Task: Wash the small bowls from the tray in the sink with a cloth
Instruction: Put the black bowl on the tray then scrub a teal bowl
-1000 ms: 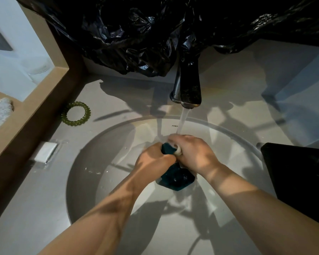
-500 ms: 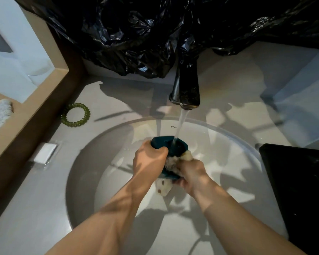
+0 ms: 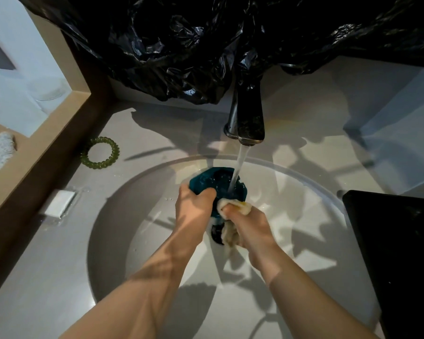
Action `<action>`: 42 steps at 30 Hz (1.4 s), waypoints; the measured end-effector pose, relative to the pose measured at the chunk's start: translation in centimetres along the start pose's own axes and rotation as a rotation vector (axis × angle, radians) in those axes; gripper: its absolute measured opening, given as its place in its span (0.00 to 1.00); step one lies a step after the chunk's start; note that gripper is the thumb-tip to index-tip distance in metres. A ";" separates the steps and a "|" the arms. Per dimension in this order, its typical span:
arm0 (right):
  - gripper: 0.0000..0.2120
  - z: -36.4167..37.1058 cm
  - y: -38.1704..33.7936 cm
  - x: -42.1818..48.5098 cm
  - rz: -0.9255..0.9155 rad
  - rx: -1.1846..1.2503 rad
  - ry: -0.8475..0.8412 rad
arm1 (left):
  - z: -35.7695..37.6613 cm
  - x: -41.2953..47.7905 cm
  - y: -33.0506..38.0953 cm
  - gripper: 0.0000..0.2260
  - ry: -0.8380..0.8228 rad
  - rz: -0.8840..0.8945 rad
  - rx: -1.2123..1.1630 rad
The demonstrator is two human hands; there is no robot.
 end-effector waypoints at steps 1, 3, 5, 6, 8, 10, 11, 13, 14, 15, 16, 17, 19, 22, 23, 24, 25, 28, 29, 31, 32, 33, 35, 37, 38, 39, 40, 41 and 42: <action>0.05 0.7 0.7 0.1 0.070 0.099 -0.023 | 0.4 -0.2 0.1 0.17 -0.039 0.029 -0.014; 0.03 1.4 1.4 0.6 0.190 0.266 -0.033 | 1.1 -0.7 0.6 0.19 -0.108 0.098 0.012; 0.06 0.1 1.1 1.7 0.190 0.214 0.041 | 1.4 -0.8 0.8 0.18 -0.154 0.120 0.056; 0.06 -1.0 0.5 2.5 0.134 0.085 0.098 | 1.5 -0.8 0.9 0.15 -0.171 0.126 0.077; 0.07 -2.8 -2.2 3.7 -0.038 -0.257 0.166 | 1.8 -0.8 0.8 0.14 -0.199 0.117 0.137; 0.05 -2.8 -5.1 4.0 -0.204 -0.632 0.144 | 2.0 -0.9 0.7 0.18 -0.219 0.121 0.199; 0.06 -2.5 -6.0 3.9 -0.277 -0.759 0.124 | 2.0 -0.9 0.8 0.18 -0.218 0.127 0.209; 0.07 -2.2 -6.7 3.3 -0.353 -0.787 0.108 | 1.9 -1.2 1.0 0.17 -0.190 0.139 0.166; 0.06 -2.6 -6.4 3.0 -0.347 -0.682 0.135 | 1.6 -1.3 1.0 0.15 -0.162 0.144 0.125; 0.04 -3.0 -5.4 2.8 -0.297 -0.543 0.173 | 1.5 -1.2 0.9 0.13 -0.133 0.148 0.084; 0.03 -2.9 -3.8 2.5 -0.213 -0.386 0.185 | 1.3 -1.2 0.8 0.12 -0.104 0.145 0.037; 0.05 -2.3 -2.0 2.0 -0.111 -0.215 0.165 | 1.2 -0.9 0.5 0.11 -0.082 0.131 -0.011; 0.06 0.0 0.8 0.9 0.098 0.105 0.079 | 1.1 -0.9 0.2 0.11 -0.066 0.117 -0.075; 0.06 1.6 0.6 0.4 0.197 0.292 -0.057 | 1.7 -0.3 -0.4 0.15 -0.140 0.061 -0.135; 0.09 1.5 -0.1 0.5 0.182 0.314 -0.097 | 1.9 0.2 -0.9 0.17 -0.175 0.024 -0.136; 0.12 1.2 -0.6 0.8 0.172 0.325 -0.110 | 2.1 0.3 -0.8 0.21 -0.207 0.008 -0.113; 0.13 0.5 -1.1 1.2 0.154 0.308 -0.089 | 2.5 0.4 -0.6 0.26 -0.258 0.030 -0.068; 0.03 -3.2 -2.4 2.3 -0.021 0.057 0.155 | 4.4 -0.6 0.6 0.27 -0.491 0.147 0.012; 0.07 -4.2 -2.8 2.7 -0.076 -0.033 0.216 | 4.7 -1.0 0.7 0.26 -0.564 0.146 0.003; 0.08 -5.0 -4.0 2.9 -0.180 -0.259 0.225 | 5.0 -1.4 -0.2 0.27 -0.679 0.047 0.021; 0.08 -4.8 -4.6 2.8 -0.224 -0.409 0.191 | 5.1 -1.3 -0.8 0.28 -0.701 -0.010 0.051; 0.10 -4.3 -5.2 2.6 -0.257 -0.560 0.145 | 5.1 -1.3 -1.2 0.28 -0.702 -0.049 0.084; 0.15 -3.4 -5.8 2.3 -0.317 -0.792 0.084 | 4.7 -1.1 -1.6 0.22 -0.646 -0.089 0.134; 0.16 -2.4 -6.6 1.5 -0.406 -0.956 0.077 | 4.2 -1.2 -1.7 0.16 -0.585 -0.078 0.195; 0.16 -1.3 -7.1 1.2 -0.490 -1.053 0.055 | 4.2 -1.3 -1.6 0.13 -0.580 -0.052 0.245; 0.16 -0.1 -7.4 1.0 -0.577 -1.115 -0.001 | 4.2 -1.4 -1.6 0.11 -0.573 -0.032 0.296; 0.16 1.0 -7.4 0.9 -0.634 -1.160 -0.065 | 4.2 -1.5 -1.6 0.10 -0.553 -0.025 0.330; 0.16 1.6 -7.6 1.1 -0.652 -1.180 -0.097 | 4.0 -1.4 -1.6 0.11 -0.517 -0.022 0.337; 0.14 1.4 -7.5 1.8 -0.606 -1.172 -0.090 | 3.8 -1.3 -1.4 0.14 -0.472 -0.021 0.315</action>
Point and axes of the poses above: each hand's wrist, its own x-axis towards the middle knuckle, its own z-axis out of the palm, y = z × x, the point moved 10 cm from there along x, towards the middle knuckle, and after that the axes turned 5 degrees about -z, right-handed, at the moved point
